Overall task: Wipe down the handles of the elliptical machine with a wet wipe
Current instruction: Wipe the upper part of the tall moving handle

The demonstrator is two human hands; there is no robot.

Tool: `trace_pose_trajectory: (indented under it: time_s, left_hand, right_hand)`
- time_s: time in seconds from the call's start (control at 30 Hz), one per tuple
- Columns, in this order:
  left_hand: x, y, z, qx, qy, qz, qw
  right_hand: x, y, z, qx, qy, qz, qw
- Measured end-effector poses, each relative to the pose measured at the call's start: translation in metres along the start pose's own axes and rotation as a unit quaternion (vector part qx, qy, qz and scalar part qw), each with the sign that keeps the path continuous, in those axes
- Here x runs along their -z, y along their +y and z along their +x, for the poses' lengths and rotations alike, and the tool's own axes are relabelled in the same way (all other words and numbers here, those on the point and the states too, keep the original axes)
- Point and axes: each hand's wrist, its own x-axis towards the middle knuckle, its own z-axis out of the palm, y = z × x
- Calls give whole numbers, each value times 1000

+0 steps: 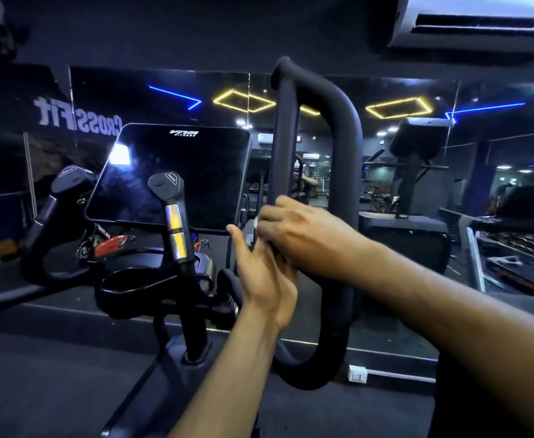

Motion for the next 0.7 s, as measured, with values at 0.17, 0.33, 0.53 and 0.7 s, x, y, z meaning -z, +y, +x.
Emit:
trace_pose_trajectory:
  time_s: [0.17,0.33,0.53,0.7]
  left_hand:
    - [16,-28,-29,39,5,4,999]
    - [27,-60,-51,64,-20,79,995]
    - [13,-74,-55,58,-56,177,981]
    - [8,-79,-59,20,-6,246,969]
  right_hand:
    - [-9,-20,-36,43,6,-27,999]
    - [-24,-32,-98,-18,97,42,994]
    - [-40,-51,-142,-241,301,214,898]
    - [-44,-56,-131,-267,308,259,876]
